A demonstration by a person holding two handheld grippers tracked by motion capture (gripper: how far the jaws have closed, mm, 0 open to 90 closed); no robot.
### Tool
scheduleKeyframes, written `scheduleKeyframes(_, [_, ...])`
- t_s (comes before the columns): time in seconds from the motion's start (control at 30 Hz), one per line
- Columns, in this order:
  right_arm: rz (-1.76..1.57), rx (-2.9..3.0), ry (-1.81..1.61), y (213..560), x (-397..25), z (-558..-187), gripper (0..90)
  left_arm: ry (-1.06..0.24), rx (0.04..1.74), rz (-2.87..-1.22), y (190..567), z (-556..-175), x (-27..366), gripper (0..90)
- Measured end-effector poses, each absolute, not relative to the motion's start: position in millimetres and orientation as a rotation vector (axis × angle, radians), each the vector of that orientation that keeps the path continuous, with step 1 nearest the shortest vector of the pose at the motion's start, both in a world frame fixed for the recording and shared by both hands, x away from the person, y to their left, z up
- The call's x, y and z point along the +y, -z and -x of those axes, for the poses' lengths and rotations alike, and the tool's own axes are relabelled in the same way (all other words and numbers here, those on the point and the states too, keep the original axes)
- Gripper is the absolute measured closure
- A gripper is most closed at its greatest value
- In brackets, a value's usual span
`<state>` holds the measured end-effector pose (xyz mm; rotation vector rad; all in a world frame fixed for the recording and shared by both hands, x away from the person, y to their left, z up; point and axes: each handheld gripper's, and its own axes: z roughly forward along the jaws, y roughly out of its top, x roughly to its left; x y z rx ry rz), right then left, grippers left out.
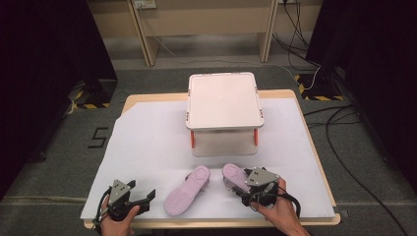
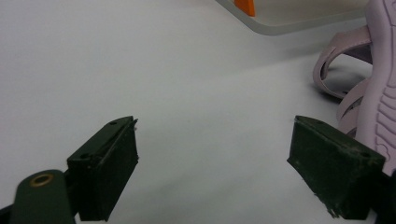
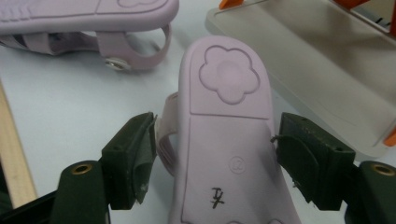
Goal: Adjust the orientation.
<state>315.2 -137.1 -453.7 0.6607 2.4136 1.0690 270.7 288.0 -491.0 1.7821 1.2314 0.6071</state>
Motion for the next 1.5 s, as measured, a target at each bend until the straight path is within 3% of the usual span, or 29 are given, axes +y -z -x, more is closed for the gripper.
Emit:
scheduleKeyframes(0.07, [-0.625, 2.397, -1.013, 455, -138, -315, 37.8, -0.601, 1.229, -1.783, 491, -271, 288, 14.9])
scheduleKeyframes(0.33, [-0.635, 2.378, -0.987, 455, -141, -318, 43.7, -0.601, 1.227, -1.784, 491, -271, 288, 14.9])
scheduleKeyframes(0.37, [-0.605, 2.361, -0.934, 452, -142, -317, 49.4, -0.597, 1.228, -1.788, 492, -271, 287, 15.0])
scheduleKeyframes(0.73, [-0.648, 2.35, -0.854, 453, -140, -333, 53.2, -0.598, 1.22, -1.792, 493, -272, 285, 15.0])
scheduleKeyframes(0.83, [-0.648, 2.343, -0.847, 450, -142, -335, 60.8, -0.599, 1.22, -1.791, 492, -272, 286, 15.0])
scheduleKeyframes(0.9, [-0.633, 2.347, -0.873, 446, -150, -336, 74.1, -0.594, 1.221, -1.792, 492, -271, 286, 15.0])
scheduleKeyframes(1.3, [-0.744, 2.521, -1.205, 427, -168, -316, 77.3, -0.603, 1.216, -1.782, 491, -271, 286, 15.1])
scheduleKeyframes(1.5, [-0.796, 2.541, -1.202, 431, -167, -326, 76.8, -0.6, 1.222, -1.785, 492, -272, 287, 15.1])
